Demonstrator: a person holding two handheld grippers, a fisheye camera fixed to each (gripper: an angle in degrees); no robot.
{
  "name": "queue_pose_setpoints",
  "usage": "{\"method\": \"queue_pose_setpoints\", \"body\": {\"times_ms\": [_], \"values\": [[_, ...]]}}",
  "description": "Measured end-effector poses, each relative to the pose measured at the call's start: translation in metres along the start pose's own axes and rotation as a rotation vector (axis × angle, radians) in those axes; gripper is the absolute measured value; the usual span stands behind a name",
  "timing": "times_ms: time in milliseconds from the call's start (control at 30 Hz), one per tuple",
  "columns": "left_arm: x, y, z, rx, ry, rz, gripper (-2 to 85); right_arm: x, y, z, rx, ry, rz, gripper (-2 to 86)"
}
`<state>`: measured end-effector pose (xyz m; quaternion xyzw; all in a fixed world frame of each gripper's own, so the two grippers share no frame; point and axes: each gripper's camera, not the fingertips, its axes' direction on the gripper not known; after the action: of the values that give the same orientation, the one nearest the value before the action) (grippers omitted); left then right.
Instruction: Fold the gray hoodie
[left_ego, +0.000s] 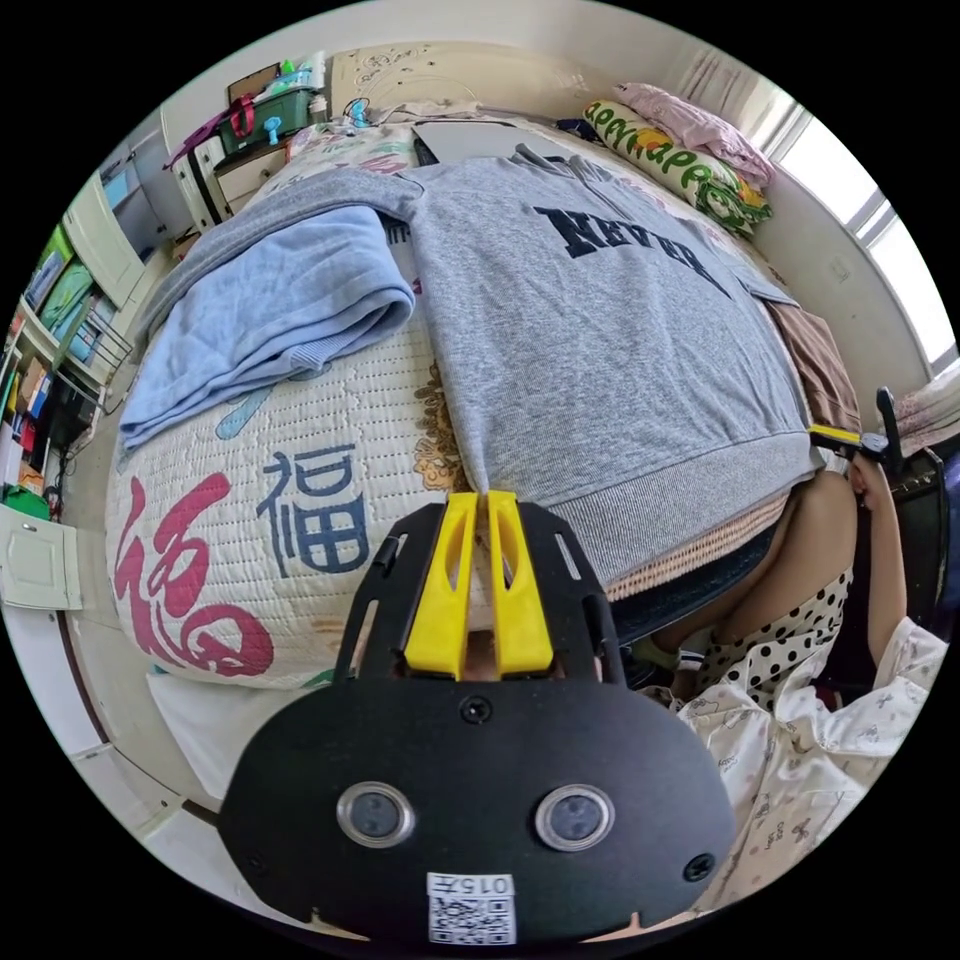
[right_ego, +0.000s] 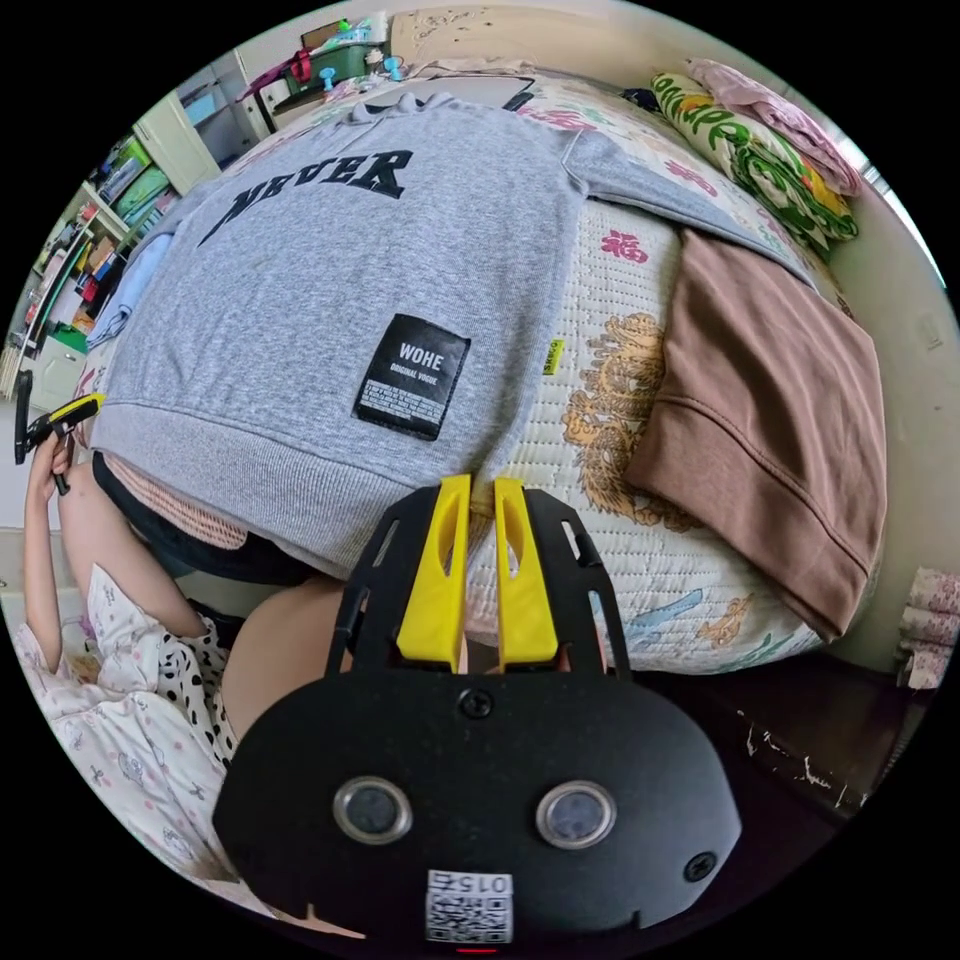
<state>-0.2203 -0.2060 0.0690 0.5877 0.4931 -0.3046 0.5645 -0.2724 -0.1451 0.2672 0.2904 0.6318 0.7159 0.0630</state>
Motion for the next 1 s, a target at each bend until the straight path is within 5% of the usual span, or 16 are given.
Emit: {"method": "queue_pose_setpoints", "body": {"times_ms": [467,633,800,1000], "values": [[-0.098,0.048,0.069,0.029,-0.035,0.033,1.0,-0.009,0.049,-0.079,0.186,-0.047,0.032,5.4],[-0.135,0.106,0.034,0.300,-0.249,-0.062,3.2,0.012,0.073,-0.116,0.298,-0.185,0.075,6.1],[-0.121,0.123,0.014,0.516,-0.321,0.075,6.3,0.048,0.085,-0.149,0.321,-0.434,0.137,6.6],[-0.047,0.083,0.096,0.612,-0.127,0.356,7.9,0.110,0.103,-0.244,0.600,-0.442,0.238,7.2]]}}
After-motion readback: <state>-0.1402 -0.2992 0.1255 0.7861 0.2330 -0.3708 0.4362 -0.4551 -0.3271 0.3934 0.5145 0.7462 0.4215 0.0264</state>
